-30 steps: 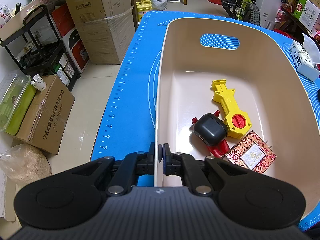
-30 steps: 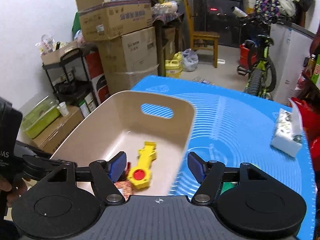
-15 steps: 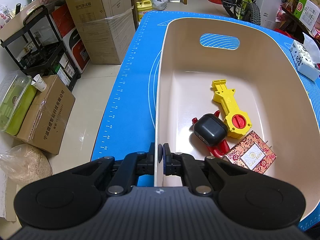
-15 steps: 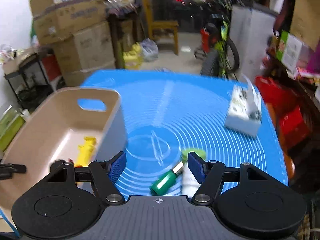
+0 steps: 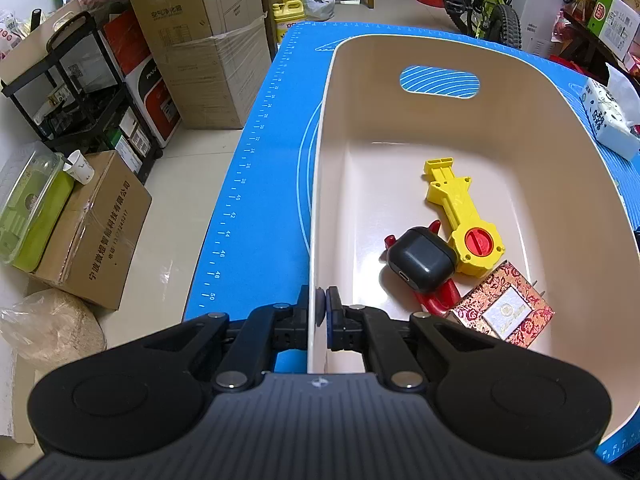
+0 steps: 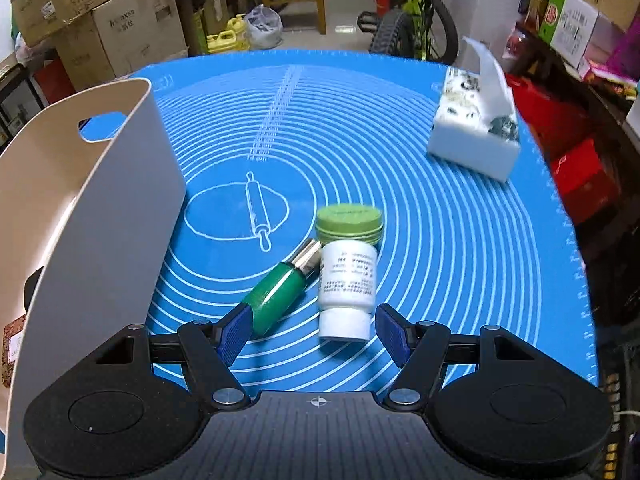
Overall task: Organize rigid objects
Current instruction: 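Grasp the white pill bottle on the mat with the right gripper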
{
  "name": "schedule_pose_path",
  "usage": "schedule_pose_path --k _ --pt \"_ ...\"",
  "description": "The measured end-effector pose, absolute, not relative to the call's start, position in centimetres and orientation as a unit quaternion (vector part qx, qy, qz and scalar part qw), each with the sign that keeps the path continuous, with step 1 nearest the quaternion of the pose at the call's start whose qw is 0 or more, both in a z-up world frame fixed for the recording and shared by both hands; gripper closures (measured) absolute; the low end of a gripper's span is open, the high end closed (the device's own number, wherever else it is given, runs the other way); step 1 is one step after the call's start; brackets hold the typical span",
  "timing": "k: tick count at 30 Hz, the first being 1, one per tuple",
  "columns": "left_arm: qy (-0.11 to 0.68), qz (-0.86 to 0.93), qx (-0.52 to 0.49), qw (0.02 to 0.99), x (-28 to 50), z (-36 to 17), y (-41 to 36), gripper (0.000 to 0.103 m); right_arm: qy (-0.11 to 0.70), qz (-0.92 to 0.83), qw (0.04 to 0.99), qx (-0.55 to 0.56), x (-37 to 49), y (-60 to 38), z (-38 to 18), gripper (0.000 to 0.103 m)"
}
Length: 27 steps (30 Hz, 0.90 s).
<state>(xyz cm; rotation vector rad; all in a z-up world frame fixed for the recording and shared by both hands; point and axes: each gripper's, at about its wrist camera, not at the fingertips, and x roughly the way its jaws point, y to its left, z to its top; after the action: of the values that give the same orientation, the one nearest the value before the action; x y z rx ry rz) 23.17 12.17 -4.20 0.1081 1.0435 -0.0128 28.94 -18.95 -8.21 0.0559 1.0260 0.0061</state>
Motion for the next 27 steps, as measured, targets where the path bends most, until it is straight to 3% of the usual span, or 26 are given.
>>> schedule_pose_path --k 18,24,25,27 --pt "0.498 -0.005 0.053 0.866 23.1 -4.3 12.1 0.095 0.489 -0.037 0.871 0.033 30.6 -20.9 -10.6 0.032" --pt "0.498 -0.005 0.054 0.866 23.1 -4.3 12.1 0.094 0.481 -0.041 0.875 0.027 31.1 -20.9 -11.5 0.046" --pt "0.498 -0.005 0.054 0.866 23.1 -4.3 12.1 0.094 0.479 -0.041 0.876 0.027 31.1 -20.9 -11.4 0.055" --pt "0.498 -0.004 0.055 0.866 23.2 -4.3 12.1 0.094 0.477 -0.039 0.877 0.027 31.1 -20.9 -11.4 0.059"
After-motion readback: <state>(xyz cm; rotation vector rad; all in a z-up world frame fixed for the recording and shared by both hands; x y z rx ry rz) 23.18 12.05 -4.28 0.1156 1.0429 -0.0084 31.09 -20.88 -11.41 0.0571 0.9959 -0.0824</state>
